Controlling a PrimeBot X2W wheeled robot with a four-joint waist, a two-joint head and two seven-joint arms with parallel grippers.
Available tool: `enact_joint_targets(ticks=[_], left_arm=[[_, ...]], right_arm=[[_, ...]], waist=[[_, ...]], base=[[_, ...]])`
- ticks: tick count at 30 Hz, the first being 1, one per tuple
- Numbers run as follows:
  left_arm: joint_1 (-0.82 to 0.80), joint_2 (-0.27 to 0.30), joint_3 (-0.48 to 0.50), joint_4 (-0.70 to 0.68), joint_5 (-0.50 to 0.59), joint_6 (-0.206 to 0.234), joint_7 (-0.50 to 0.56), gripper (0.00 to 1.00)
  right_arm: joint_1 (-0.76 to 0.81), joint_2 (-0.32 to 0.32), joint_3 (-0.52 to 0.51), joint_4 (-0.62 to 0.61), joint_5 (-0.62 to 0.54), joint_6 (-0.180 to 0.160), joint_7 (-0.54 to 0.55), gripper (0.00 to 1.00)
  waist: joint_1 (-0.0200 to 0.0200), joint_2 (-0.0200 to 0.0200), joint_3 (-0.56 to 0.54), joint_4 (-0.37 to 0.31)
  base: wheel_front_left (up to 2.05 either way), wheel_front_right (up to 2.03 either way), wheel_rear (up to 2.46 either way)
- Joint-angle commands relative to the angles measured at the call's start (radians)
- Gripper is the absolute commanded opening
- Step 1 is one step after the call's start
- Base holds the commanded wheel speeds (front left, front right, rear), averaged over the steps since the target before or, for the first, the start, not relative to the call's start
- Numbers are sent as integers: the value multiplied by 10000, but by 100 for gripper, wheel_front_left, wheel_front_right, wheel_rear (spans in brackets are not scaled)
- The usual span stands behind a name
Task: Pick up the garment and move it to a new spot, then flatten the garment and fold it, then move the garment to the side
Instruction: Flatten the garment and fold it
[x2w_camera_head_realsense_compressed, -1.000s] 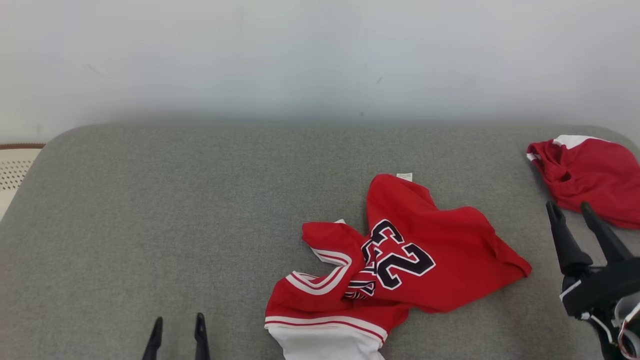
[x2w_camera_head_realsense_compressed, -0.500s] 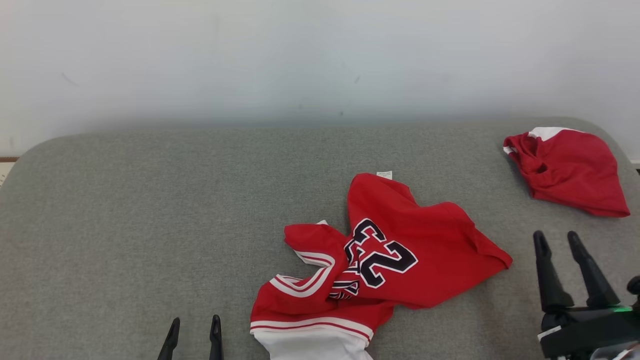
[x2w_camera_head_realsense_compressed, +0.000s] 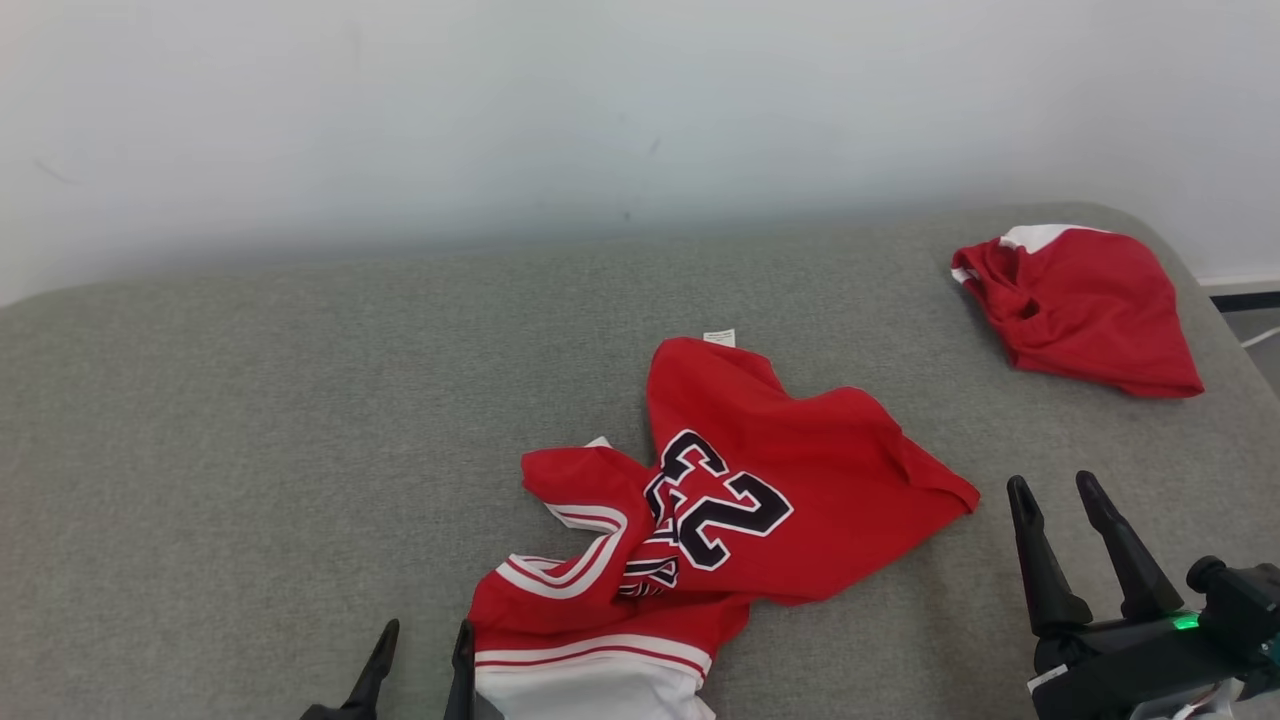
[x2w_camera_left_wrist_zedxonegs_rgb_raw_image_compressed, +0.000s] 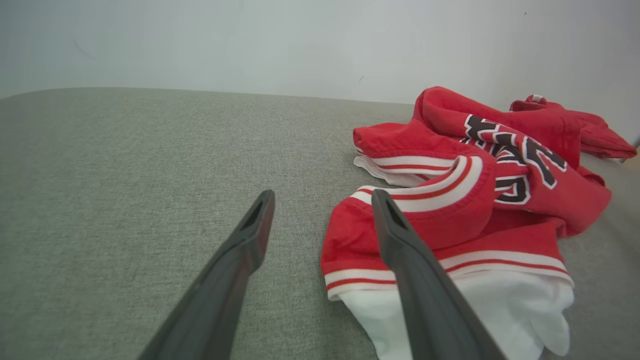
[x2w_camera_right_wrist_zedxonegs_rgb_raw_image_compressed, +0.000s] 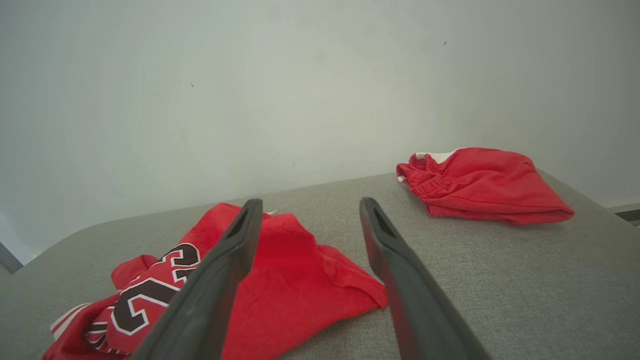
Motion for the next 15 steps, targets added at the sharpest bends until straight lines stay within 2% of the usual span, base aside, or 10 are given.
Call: enact_joint_targets(ticks=[1, 15], left_arm=[[-217, 5, -58, 340, -26, -106, -39, 100], [-2054, 175, -168, 3039, 271, -833, -41, 100]], right_arm=[[-124, 1, 64, 28, -27, -8, -75, 100], [-587, 18, 392, 241, 10, -8, -169, 100]], waist=[[0, 0, 71, -179], [0, 0, 462, -1114]], base=[[0, 0, 0], [0, 0, 0]])
